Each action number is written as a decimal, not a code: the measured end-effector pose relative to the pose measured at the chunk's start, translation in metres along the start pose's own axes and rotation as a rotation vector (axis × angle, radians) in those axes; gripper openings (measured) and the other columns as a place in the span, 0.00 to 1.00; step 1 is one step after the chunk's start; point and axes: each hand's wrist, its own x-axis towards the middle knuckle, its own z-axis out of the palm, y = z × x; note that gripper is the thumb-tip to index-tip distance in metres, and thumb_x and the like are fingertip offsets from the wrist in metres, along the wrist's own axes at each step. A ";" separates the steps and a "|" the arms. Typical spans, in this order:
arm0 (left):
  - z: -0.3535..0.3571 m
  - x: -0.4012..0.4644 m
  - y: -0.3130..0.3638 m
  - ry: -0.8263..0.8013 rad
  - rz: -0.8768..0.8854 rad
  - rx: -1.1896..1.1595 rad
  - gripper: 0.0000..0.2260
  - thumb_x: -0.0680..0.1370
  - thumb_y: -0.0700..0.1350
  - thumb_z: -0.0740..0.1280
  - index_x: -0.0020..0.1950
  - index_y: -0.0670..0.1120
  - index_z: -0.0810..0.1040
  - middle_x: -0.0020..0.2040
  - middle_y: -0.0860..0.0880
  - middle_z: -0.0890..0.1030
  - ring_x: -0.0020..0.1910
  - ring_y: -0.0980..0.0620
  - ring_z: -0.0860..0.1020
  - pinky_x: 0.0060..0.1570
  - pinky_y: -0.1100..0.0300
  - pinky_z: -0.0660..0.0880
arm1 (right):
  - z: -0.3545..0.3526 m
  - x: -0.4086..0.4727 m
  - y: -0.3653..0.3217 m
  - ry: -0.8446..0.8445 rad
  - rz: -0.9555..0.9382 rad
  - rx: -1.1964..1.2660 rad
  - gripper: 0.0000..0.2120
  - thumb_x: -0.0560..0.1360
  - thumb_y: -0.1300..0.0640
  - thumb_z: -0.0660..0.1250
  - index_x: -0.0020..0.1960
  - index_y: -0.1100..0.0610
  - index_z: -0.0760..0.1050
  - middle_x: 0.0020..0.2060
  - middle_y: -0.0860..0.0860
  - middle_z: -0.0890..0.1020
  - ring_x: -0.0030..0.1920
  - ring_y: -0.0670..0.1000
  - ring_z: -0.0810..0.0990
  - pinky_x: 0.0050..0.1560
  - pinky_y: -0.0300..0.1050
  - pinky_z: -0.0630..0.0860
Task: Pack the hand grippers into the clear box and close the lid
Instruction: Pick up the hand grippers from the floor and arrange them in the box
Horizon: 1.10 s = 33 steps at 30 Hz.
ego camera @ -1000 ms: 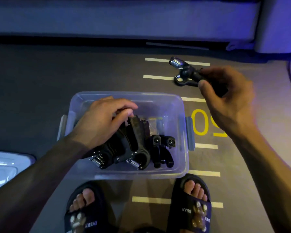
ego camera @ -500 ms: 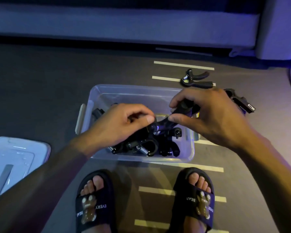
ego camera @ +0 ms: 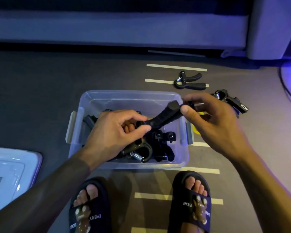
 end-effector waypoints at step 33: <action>0.075 0.047 -0.013 -0.408 0.304 0.682 0.16 0.71 0.65 0.68 0.46 0.53 0.80 0.35 0.55 0.75 0.48 0.49 0.75 0.50 0.52 0.63 | -0.015 0.003 -0.016 -0.035 -0.321 -0.474 0.16 0.70 0.60 0.77 0.57 0.55 0.80 0.43 0.46 0.84 0.43 0.52 0.83 0.44 0.47 0.76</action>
